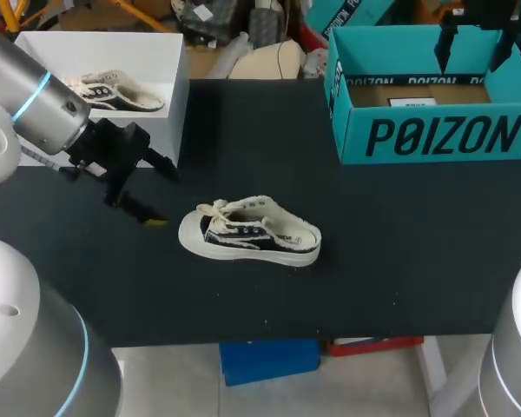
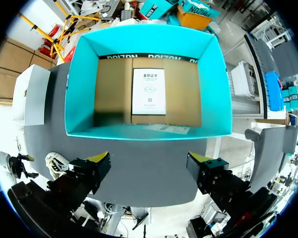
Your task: Take the shoe out of the shoebox, open the shoe tongue, remove and reinsert the insole, then place the shoe into the shoebox
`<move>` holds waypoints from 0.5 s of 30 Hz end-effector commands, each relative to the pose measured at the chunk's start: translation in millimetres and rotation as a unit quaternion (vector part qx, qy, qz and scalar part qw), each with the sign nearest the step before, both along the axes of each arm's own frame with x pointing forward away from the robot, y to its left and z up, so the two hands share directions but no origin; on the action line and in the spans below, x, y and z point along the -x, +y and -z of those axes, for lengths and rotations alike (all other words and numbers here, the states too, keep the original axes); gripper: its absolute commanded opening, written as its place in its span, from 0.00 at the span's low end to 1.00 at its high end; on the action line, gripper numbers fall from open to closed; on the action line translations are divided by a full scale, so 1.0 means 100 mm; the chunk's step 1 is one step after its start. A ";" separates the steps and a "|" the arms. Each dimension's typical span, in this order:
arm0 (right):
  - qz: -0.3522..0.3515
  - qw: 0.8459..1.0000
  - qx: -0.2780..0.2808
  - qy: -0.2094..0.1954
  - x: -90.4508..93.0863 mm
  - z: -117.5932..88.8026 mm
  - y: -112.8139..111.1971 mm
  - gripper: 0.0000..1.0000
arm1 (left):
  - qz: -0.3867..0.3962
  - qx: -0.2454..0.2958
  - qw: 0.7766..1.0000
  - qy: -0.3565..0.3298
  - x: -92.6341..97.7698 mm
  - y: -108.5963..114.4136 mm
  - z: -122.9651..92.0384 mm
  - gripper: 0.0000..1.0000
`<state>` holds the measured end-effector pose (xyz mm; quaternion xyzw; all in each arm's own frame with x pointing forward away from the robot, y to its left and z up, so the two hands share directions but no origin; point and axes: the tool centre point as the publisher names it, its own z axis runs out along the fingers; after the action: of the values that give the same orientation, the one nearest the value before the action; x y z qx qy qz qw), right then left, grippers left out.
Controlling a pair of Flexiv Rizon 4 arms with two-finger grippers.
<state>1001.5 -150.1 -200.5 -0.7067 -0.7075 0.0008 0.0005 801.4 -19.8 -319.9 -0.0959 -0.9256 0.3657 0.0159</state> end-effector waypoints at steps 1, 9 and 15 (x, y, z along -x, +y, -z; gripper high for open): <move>0.000 1.000 0.000 0.000 0.00 0.00 0.00 1.00 | -0.014 0.016 1.000 -0.013 0.00 0.01 0.10 1.00; 0.000 1.000 0.000 0.000 0.00 0.00 0.00 1.00 | -0.014 0.017 1.000 -0.013 0.00 0.01 0.11 1.00; -0.021 0.998 0.054 -0.009 -0.11 -0.22 -0.01 1.00 | -0.014 0.017 1.000 -0.013 0.00 0.01 0.11 1.00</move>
<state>1005.3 -154.6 -199.4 -0.7034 -0.7108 0.0027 -0.0102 802.1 -18.5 -329.8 -0.0879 -0.9207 0.3803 -0.0014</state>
